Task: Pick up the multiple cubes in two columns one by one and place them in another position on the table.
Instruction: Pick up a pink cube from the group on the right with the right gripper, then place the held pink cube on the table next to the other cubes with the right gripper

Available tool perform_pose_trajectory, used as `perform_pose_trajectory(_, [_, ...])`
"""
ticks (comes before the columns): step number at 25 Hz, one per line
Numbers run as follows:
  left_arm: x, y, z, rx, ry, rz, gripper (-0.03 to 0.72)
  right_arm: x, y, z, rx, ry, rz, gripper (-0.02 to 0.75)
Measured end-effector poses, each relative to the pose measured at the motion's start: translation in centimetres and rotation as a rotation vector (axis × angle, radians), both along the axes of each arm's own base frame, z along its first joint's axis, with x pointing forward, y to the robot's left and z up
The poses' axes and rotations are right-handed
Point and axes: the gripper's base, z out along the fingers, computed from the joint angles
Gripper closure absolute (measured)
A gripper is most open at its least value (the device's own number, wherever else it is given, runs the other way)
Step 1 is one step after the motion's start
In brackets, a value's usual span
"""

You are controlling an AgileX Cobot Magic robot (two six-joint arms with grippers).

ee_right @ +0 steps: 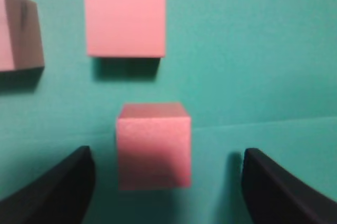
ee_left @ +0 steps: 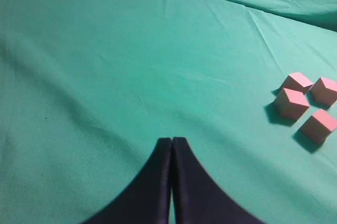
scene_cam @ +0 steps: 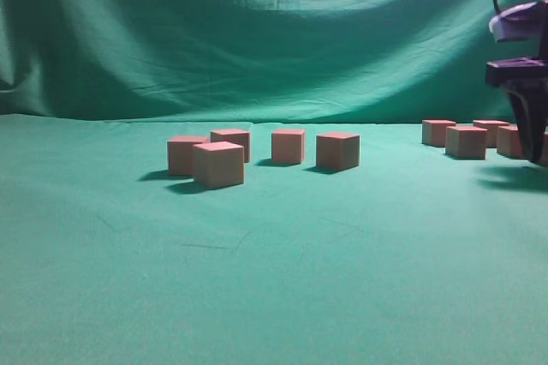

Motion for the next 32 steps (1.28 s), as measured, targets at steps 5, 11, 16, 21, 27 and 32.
perform_pose_trajectory(5, [0.0,0.0,0.0,0.0,0.0,0.0,0.688,0.4,0.1,-1.0,0.003,-0.007,0.003,0.169])
perform_pose_trajectory(11, [0.0,0.0,0.0,0.0,0.0,0.0,0.688,0.5,0.1,-1.0,0.006,-0.013,0.004,0.479])
perform_pose_trajectory(16, [0.0,0.0,0.0,0.0,0.0,0.0,0.688,0.3,0.0,0.5,0.004,-0.022,0.0,0.482])
perform_pose_trajectory(21, [0.0,0.0,0.0,0.0,0.0,0.0,0.688,-1.1,0.7,6.7,0.011,-0.099,0.006,0.482])
perform_pose_trajectory(27, [0.0,0.0,0.0,0.0,0.0,0.0,0.688,-5.0,6.2,11.3,0.059,-0.143,0.153,0.482])
perform_pose_trajectory(32, [0.0,0.0,0.0,0.0,0.0,0.0,0.688,-8.2,12.7,10.3,0.075,-0.083,0.381,0.482])
